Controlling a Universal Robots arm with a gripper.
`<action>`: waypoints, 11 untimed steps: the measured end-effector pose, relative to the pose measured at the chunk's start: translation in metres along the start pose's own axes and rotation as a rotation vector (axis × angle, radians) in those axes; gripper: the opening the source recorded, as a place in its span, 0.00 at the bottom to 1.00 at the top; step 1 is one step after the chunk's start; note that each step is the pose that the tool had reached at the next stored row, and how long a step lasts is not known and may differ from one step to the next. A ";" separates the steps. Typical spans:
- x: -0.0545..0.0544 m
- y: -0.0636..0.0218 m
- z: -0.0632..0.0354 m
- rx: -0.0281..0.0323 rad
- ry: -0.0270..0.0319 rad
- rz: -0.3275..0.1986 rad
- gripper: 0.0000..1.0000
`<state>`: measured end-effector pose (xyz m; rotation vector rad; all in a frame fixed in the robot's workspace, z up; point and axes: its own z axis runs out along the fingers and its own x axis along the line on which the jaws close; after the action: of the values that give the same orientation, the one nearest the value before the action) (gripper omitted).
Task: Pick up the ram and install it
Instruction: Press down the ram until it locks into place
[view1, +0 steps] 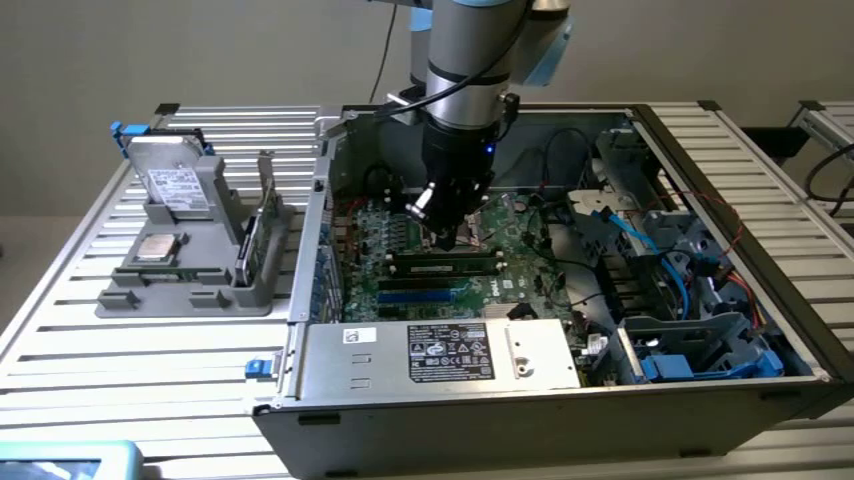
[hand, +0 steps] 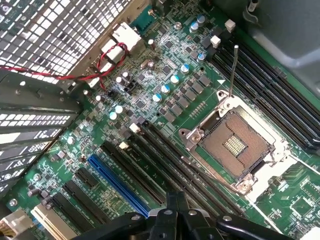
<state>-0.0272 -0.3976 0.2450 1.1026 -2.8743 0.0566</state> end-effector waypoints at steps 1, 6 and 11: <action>0.000 0.0000 0.0000 -0.0007 0.0000 0.012 0.11; 0.000 0.0000 0.0000 -0.0045 -0.0001 0.075 0.11; 0.000 0.0000 0.0001 -0.0083 -0.0003 0.140 0.11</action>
<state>-0.0272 -0.3976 0.2450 0.8992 -2.9444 0.0512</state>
